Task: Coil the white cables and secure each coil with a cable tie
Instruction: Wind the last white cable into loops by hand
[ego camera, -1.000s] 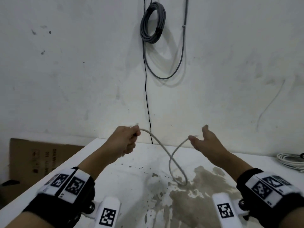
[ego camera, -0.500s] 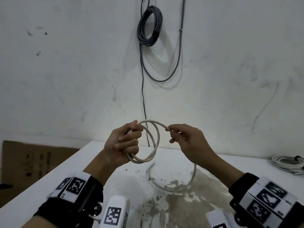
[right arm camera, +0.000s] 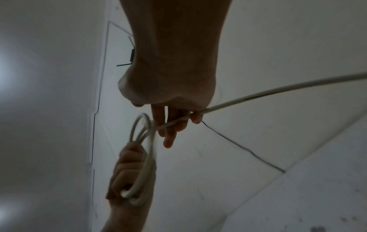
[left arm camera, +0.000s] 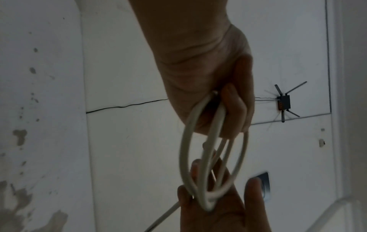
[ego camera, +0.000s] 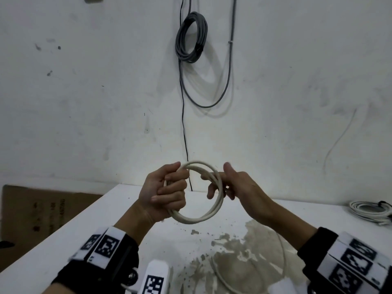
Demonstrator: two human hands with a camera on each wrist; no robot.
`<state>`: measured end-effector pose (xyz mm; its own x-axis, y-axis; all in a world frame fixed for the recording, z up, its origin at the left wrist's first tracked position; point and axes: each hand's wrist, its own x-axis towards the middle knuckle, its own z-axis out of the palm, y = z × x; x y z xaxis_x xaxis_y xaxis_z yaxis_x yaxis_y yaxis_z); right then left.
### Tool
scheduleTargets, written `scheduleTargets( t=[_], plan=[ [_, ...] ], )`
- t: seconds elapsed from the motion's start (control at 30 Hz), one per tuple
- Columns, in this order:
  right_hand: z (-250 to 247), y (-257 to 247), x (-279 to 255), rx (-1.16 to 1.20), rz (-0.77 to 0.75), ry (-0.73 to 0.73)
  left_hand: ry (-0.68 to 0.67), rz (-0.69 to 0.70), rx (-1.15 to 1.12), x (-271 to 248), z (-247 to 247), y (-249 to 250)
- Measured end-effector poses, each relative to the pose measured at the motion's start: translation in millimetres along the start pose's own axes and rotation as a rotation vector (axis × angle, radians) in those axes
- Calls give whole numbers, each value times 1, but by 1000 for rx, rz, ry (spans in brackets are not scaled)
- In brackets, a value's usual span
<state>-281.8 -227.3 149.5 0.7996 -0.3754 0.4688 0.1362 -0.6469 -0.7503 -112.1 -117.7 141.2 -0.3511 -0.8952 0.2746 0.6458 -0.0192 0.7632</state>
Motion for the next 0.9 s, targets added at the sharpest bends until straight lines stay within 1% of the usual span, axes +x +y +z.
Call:
scheduleTargets(
  t=[0.07,0.1,0.17,0.27,0.3,0.33,0.37,0.43,0.5,0.57,0.6,0.67,0.7,0.73,0.8,0.9],
  plan=[
    [1,0,1,73,99,9,41,24,79,0,0,2],
    [1,2,2,97,122,10,60,31,119,0,-1,3],
    [-1,3,3,156,138,35,107,35,181,-1,-3,5],
    [-6,0,3,249,102,94,146,21,173,2,-2,5],
    [-7,-1,3,244,78,104,222,27,222,2,-2,5],
    [-9,-2,2,223,53,114,314,45,313,2,-1,6],
    [-11,-1,2,189,30,131,378,54,414,2,0,5],
    [-14,1,3,71,-9,167,437,30,585,3,3,5],
    [-14,6,4,-75,-34,185,469,16,645,6,7,3],
    [-10,13,5,-219,-88,235,517,57,617,10,13,-1],
    [-6,16,5,-304,-151,288,534,93,565,13,15,-4],
    [1,22,5,-511,-309,391,545,183,383,19,21,-8],
    [5,24,4,-612,-359,407,544,223,283,21,23,-10],
    [7,26,4,-690,-387,419,536,253,193,22,23,-10],
    [7,28,4,-765,-424,420,501,289,69,24,22,-10],
    [1,28,3,-773,-454,330,414,276,23,21,20,-9]
  ],
)
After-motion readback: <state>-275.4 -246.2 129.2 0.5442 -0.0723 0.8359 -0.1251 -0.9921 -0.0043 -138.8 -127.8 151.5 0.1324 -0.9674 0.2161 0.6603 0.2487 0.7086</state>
